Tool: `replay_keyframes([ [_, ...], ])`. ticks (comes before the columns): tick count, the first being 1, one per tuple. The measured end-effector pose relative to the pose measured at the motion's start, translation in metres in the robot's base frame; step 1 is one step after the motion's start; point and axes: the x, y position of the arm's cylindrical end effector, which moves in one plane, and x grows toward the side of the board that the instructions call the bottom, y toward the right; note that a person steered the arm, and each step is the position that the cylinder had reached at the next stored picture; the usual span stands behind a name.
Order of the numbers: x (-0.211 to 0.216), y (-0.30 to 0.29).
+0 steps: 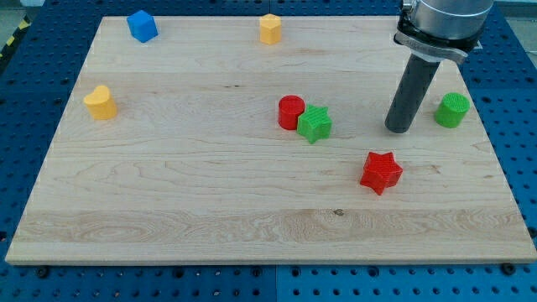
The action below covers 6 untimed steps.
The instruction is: Nudge the green star left a bit
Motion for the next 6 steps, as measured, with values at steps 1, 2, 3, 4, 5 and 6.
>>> replay_keyframes([
  [1, 0.000, 0.000],
  [2, 0.000, -0.010],
  [3, 0.000, -0.041],
  [4, 0.000, -0.074],
  [5, 0.017, -0.095],
  [6, 0.047, -0.104],
])
